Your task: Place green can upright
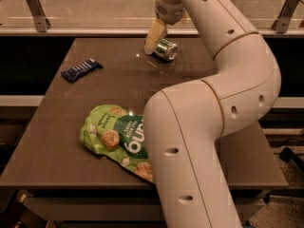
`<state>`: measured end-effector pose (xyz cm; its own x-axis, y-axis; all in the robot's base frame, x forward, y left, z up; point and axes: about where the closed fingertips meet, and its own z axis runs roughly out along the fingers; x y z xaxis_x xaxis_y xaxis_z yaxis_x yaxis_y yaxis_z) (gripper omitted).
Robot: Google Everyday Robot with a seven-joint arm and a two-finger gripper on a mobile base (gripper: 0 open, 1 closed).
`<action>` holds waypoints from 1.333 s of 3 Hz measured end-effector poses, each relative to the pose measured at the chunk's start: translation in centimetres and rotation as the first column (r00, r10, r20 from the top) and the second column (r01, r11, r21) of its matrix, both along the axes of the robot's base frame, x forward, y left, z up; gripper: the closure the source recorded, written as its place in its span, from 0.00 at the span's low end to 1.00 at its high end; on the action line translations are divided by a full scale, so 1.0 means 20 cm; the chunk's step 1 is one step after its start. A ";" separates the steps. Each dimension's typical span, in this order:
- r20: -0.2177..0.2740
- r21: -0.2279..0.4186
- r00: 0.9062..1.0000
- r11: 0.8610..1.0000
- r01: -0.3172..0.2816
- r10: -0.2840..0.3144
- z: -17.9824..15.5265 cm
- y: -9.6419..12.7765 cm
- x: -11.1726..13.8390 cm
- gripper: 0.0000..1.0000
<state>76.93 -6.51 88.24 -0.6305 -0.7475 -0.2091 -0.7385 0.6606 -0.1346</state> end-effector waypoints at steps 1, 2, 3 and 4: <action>-0.003 -0.002 1.000 1.000 -0.005 0.005 -0.01 0.02 0.00 0.00; -0.015 -0.006 1.000 1.000 -0.008 0.008 -0.02 0.06 0.01 0.00; -0.034 0.005 0.999 1.000 0.012 -0.012 -0.06 0.09 0.00 0.00; -0.050 0.016 0.997 0.999 0.051 -0.050 -0.09 0.10 0.01 0.00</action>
Offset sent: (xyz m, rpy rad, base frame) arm -0.0055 0.0049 0.0118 -0.0500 0.1426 0.0071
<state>77.03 -4.57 86.49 -0.6771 -0.7111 -0.1892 -0.7099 0.6990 -0.0866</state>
